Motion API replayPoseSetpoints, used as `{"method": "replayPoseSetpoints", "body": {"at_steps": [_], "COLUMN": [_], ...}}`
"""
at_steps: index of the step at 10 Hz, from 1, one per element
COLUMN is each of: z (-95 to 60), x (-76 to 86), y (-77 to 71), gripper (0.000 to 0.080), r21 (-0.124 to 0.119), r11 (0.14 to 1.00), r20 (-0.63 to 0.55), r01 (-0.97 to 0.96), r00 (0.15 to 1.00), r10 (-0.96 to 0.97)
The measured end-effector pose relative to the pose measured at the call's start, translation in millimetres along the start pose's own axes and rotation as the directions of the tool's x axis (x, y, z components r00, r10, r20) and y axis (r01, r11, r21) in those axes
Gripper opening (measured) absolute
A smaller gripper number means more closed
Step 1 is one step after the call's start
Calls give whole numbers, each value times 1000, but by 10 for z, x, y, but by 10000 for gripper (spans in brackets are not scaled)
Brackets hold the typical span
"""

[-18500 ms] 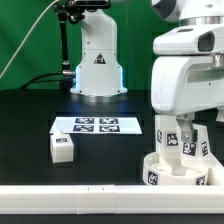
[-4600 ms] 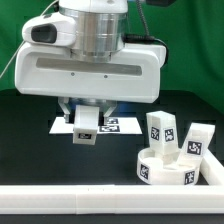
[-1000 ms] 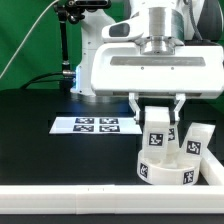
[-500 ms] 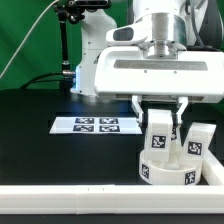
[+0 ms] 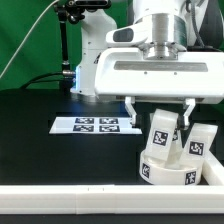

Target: Assemble stool

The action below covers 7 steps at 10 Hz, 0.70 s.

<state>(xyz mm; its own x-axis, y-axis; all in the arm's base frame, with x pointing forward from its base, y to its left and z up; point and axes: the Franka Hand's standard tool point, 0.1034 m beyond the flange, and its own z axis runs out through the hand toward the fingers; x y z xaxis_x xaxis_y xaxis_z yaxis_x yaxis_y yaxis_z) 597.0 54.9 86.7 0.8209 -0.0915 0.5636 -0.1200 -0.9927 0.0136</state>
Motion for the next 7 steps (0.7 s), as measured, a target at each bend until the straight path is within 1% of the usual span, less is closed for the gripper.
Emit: {"method": "replayPoseSetpoints", "body": {"at_steps": [1,3,4,7], "z": [2,-20,-51,-177], "x": [-4,18,70,287], "y": [0,-1,35,252], "gripper": [642,642,648,649], "r21": [1,5,10,21], "r11": [1000,1000,1000,996], "r20": [4,16,35,95], "r01": [-1,-6,-18,-86], "r00": [1000,1000,999,992], "r10": [1,6,17,84]}}
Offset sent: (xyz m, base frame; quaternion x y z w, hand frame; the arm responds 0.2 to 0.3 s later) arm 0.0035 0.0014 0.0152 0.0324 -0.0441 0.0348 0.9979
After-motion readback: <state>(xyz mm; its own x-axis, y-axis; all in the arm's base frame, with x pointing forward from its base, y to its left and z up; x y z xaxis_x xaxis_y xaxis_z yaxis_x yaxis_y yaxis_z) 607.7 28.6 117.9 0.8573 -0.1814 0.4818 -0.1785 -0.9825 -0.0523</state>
